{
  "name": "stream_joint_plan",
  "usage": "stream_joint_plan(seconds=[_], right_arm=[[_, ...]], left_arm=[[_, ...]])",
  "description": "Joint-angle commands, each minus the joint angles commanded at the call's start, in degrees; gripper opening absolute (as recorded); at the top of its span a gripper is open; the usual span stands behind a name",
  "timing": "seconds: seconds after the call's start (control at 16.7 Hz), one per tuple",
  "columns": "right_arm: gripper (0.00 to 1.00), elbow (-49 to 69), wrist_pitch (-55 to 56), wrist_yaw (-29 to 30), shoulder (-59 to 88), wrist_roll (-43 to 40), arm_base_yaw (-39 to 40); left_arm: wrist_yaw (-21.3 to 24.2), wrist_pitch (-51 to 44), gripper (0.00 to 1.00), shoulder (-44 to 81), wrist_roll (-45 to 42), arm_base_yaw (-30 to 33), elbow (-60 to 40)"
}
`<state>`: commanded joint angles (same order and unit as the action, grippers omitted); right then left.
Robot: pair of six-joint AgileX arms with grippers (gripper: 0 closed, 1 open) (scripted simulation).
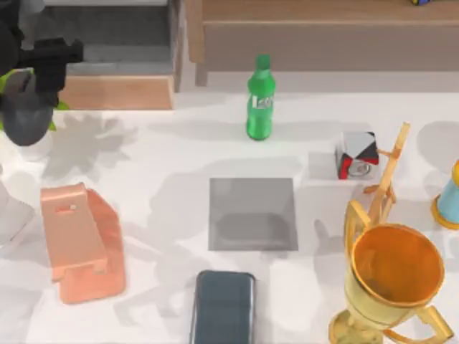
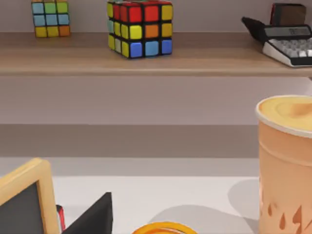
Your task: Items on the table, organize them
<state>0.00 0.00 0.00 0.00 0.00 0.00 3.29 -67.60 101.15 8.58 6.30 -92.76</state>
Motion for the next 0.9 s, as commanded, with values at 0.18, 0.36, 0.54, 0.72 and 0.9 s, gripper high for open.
stream_joint_plan(seconds=[0.18, 0.36, 0.54, 0.72, 0.9], right_arm=[[1.0, 0.0, 0.0, 0.0, 0.0, 0.0, 0.0], [1.0, 0.0, 0.0, 0.0, 0.0, 0.0, 0.0], [1.0, 0.0, 0.0, 0.0, 0.0, 0.0, 0.0], [1.0, 0.0, 0.0, 0.0, 0.0, 0.0, 0.0], [1.0, 0.0, 0.0, 0.0, 0.0, 0.0, 0.0]], left_arm=[[-0.8, 0.5, 0.0, 11.5, 10.5, 12.2, -7.6], [-1.9, 1.2, 0.0, 22.2, 20.1, 23.0, -13.5], [-3.1, 1.9, 0.0, 30.2, 27.6, 31.2, -17.6], [-3.7, 2.3, 0.0, 34.2, 31.4, 35.1, -19.4], [-3.8, 2.3, 0.0, 34.4, 31.6, 35.3, -19.5]])
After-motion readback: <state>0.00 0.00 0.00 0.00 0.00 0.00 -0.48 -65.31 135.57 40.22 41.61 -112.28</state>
